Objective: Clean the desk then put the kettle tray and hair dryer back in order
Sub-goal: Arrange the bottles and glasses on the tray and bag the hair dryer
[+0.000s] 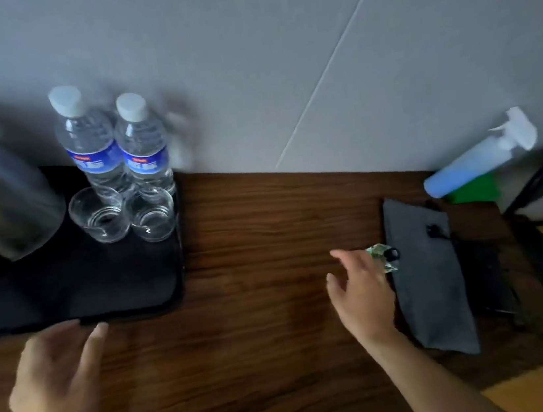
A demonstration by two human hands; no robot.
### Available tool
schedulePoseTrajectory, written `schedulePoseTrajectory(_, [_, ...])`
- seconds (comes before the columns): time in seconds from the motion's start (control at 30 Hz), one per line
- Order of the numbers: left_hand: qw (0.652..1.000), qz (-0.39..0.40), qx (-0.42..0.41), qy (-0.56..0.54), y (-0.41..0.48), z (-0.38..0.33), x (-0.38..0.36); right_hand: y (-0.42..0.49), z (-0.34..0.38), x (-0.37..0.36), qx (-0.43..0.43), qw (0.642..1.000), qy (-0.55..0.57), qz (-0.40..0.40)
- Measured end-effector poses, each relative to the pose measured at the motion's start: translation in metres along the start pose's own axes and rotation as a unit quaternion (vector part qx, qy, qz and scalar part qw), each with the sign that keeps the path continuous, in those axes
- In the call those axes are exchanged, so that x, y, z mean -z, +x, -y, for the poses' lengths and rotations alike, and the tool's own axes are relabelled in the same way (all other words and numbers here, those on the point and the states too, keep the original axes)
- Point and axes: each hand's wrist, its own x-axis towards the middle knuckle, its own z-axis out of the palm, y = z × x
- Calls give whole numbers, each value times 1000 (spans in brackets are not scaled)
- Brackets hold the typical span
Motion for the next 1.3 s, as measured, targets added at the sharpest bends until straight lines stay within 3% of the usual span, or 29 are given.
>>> schedulePoseTrajectory(0.07, [998,64,-20,20,-20,-39,-16,16,-35,16,-31,998,-26,-58])
schedulePoseTrajectory(0.1, [994,99,-44,26,-26,-50,-25,27,-53,21,-62,996,-34,-49])
schedulePoseTrajectory(0.23, [977,178,-84,78,-31,-68,-65,62,-103,26,-196,970,8,141])
schedulePoseTrajectory(0.3, [973,176,-95,113,-26,-71,-74,68,-108,21,-174,970,17,170])
schedulePoseTrajectory(0.43, [973,131,-131,135,-11,-65,-68,77,-82,5,-92,985,10,145])
schedulePoseTrajectory(0.7, [966,97,-176,162,11,-35,-67,109,91,-49,88,976,102,169])
schedulePoseTrajectory(0.93, [968,86,-200,126,11,-28,-70,158,198,-94,68,980,163,88])
schedulePoseTrajectory(1.07, [972,84,-188,110,12,-28,-72,168,208,-109,12,981,191,34])
schedulePoseTrajectory(1.3, [969,94,-191,122,13,-29,-73,170,210,-111,-13,975,217,50])
